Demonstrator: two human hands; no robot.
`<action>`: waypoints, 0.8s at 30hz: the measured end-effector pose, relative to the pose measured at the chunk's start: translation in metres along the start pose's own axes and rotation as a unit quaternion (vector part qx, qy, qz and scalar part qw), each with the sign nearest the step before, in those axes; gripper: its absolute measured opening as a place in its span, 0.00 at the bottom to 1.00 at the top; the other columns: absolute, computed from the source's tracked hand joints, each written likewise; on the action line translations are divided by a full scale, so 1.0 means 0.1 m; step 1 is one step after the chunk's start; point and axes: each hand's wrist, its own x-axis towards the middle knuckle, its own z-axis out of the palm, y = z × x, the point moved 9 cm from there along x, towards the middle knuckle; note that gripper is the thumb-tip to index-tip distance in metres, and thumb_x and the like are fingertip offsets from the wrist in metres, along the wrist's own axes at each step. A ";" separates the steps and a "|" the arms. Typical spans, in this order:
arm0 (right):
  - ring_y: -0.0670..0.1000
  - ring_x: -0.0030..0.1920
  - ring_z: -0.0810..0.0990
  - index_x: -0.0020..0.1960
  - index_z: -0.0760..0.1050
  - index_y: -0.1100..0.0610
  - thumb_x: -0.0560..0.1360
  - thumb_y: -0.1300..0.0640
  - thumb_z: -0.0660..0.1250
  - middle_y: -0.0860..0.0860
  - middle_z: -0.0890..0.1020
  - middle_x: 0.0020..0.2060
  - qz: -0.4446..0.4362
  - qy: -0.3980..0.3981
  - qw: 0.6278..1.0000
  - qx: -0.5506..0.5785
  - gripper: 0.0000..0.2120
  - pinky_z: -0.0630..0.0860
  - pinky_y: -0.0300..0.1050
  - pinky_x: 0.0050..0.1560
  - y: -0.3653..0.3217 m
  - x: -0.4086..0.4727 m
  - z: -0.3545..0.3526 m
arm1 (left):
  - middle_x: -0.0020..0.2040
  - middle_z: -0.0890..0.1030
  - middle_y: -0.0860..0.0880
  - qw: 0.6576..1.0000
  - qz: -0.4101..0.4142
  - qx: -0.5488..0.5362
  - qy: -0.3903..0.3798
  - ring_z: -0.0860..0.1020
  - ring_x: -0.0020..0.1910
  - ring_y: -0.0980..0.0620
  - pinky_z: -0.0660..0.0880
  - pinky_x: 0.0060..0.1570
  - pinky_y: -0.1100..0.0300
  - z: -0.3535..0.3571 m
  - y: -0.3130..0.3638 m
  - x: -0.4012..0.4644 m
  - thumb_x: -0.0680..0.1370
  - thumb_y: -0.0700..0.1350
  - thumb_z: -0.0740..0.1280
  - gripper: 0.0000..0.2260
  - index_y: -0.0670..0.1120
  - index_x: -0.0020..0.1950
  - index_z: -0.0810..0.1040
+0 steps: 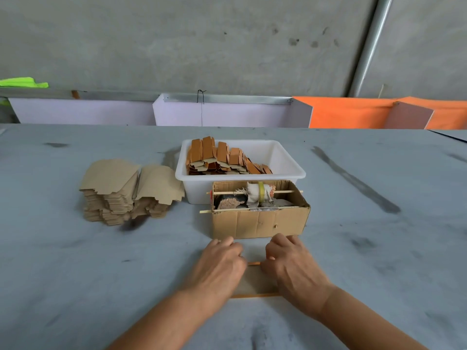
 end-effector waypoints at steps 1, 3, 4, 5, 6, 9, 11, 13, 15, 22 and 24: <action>0.48 0.31 0.75 0.22 0.74 0.50 0.49 0.61 0.75 0.46 0.73 0.24 0.016 -0.002 1.000 0.010 0.11 0.70 0.39 0.28 0.00 -0.01 -0.01 | 0.35 0.78 0.53 1.000 -0.013 -0.020 0.013 0.77 0.40 0.54 0.70 0.36 0.64 -0.01 0.00 0.01 0.59 0.43 0.76 0.08 0.51 0.34 0.80; 0.47 0.27 0.73 0.20 0.73 0.50 0.44 0.61 0.75 0.47 0.71 0.21 0.047 0.001 0.999 0.024 0.12 0.67 0.39 0.26 0.00 0.00 -0.03 | 0.48 0.78 0.49 0.997 -0.063 -0.042 -0.009 0.74 0.51 0.49 0.68 0.46 0.58 0.11 -0.03 0.03 0.71 0.39 0.66 0.10 0.48 0.51 0.78; 0.47 0.26 0.73 0.20 0.73 0.50 0.42 0.60 0.75 0.47 0.71 0.20 0.061 0.008 0.998 0.031 0.13 0.66 0.38 0.25 0.00 0.00 -0.05 | 0.46 0.78 0.49 0.996 -0.067 -0.050 -0.001 0.75 0.49 0.49 0.68 0.44 0.59 0.10 -0.02 0.04 0.71 0.41 0.68 0.10 0.51 0.51 0.79; 0.47 0.25 0.72 0.20 0.73 0.50 0.42 0.60 0.75 0.47 0.70 0.20 0.073 0.015 0.996 0.039 0.13 0.66 0.39 0.24 -0.01 0.00 -0.06 | 0.42 0.78 0.50 0.997 -0.067 -0.040 0.018 0.76 0.46 0.50 0.68 0.40 0.60 0.04 -0.01 0.05 0.69 0.45 0.70 0.10 0.54 0.49 0.80; 0.48 0.25 0.72 0.21 0.73 0.50 0.41 0.60 0.75 0.47 0.70 0.19 0.081 0.022 0.995 0.045 0.13 0.66 0.39 0.24 -0.02 -0.01 -0.07 | 0.43 0.77 0.49 0.997 -0.067 -0.027 0.027 0.75 0.46 0.49 0.66 0.39 0.59 0.02 0.02 0.04 0.70 0.46 0.70 0.10 0.54 0.51 0.80; 0.48 0.25 0.72 0.23 0.74 0.49 0.43 0.59 0.74 0.48 0.70 0.20 0.085 0.043 0.994 0.048 0.12 0.65 0.39 0.24 -0.04 -0.01 -0.09 | 0.56 0.68 0.44 0.998 -0.056 -0.040 -0.006 0.66 0.58 0.44 0.57 0.46 0.52 0.24 0.07 0.02 0.80 0.40 0.53 0.17 0.49 0.68 0.68; 0.48 0.27 0.72 0.25 0.76 0.48 0.45 0.59 0.74 0.47 0.71 0.23 0.081 0.055 0.994 0.049 0.12 0.66 0.39 0.25 -0.03 -0.03 -0.06 | 0.59 0.67 0.44 0.998 -0.060 -0.012 -0.020 0.64 0.60 0.45 0.56 0.46 0.52 0.27 0.06 0.05 0.81 0.39 0.51 0.17 0.46 0.69 0.66; 0.48 0.28 0.73 0.28 0.79 0.47 0.48 0.59 0.74 0.47 0.72 0.25 0.081 0.075 0.992 0.062 0.11 0.66 0.39 0.27 0.02 -0.06 -0.05 | 0.59 0.67 0.44 0.997 -0.062 -0.026 -0.021 0.64 0.60 0.46 0.54 0.44 0.52 0.30 0.02 0.01 0.82 0.41 0.51 0.16 0.45 0.69 0.66; 0.48 0.29 0.74 0.31 0.81 0.46 0.50 0.60 0.75 0.46 0.73 0.27 0.091 0.081 0.990 0.069 0.12 0.68 0.39 0.28 0.12 -0.12 -0.03 | 0.54 0.73 0.47 0.998 -0.056 -0.007 0.030 0.70 0.54 0.48 0.55 0.42 0.54 0.18 -0.04 -0.05 0.81 0.41 0.54 0.14 0.46 0.64 0.73; 0.51 0.31 0.77 0.34 0.84 0.46 0.52 0.71 0.78 0.46 0.77 0.29 0.176 0.079 0.968 0.159 0.21 0.69 0.42 0.28 0.39 -0.23 0.09 | 0.59 0.68 0.51 0.993 -0.074 -0.094 0.007 0.66 0.58 0.48 0.60 0.49 0.56 0.29 -0.16 -0.19 0.80 0.38 0.47 0.19 0.48 0.66 0.70; 0.52 0.36 0.78 0.38 0.85 0.48 0.60 0.72 0.74 0.47 0.79 0.34 0.201 0.059 0.958 0.193 0.19 0.71 0.45 0.33 0.41 -0.24 0.17 | 0.56 0.70 0.54 0.985 -0.105 -0.138 0.007 0.68 0.57 0.51 0.65 0.51 0.58 0.29 -0.25 -0.19 0.80 0.42 0.54 0.14 0.49 0.60 0.76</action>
